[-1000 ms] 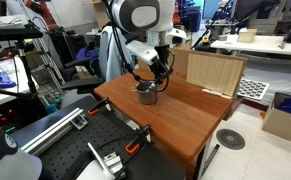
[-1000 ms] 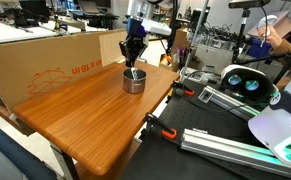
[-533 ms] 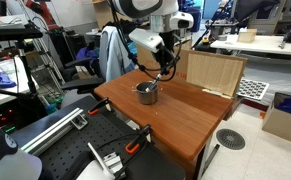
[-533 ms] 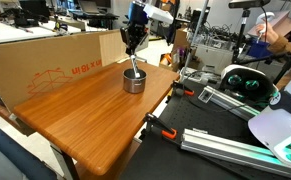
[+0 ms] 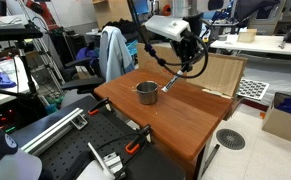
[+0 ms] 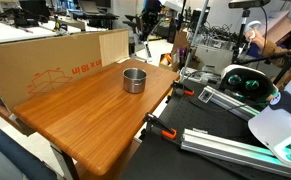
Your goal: Take the black marker out of the silver pot and place it on the table
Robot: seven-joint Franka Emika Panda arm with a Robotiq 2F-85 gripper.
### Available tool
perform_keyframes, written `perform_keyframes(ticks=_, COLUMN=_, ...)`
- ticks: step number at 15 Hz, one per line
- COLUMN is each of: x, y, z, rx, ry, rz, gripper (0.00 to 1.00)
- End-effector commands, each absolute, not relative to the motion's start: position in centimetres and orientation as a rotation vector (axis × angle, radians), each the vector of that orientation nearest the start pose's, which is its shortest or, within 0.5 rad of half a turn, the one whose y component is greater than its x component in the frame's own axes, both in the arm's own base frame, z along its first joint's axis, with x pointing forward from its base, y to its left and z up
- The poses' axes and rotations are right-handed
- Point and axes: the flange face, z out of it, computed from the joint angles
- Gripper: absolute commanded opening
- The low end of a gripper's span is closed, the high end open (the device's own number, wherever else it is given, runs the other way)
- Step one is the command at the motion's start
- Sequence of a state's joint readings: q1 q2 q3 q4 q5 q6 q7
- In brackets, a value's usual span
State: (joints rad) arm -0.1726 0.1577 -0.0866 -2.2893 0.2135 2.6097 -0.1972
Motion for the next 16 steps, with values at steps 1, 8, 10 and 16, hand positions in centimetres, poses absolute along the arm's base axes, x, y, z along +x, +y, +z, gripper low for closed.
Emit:
perform_keyframes(ticks=1, x=52.4, y=-16.7, z=29.3, rx=-2.979, ry=0.364, rz=-0.222, gripper=0.05)
perform_keyframes(ticks=8, x=52.2, y=-21.9, z=24.4, rx=-2.943, ry=0.423, rz=-0.104, gripper=0.05)
perform_keyframes(ticks=10, x=52.6, y=-23.0, z=22.9, rx=-2.945, ry=0.438, rz=-0.073, gripper=0.05)
perform_keyframes(ticks=16, x=55.3, y=-24.3, z=18.4, rx=-2.939, ry=0.455, rz=-0.003, gripper=0.05)
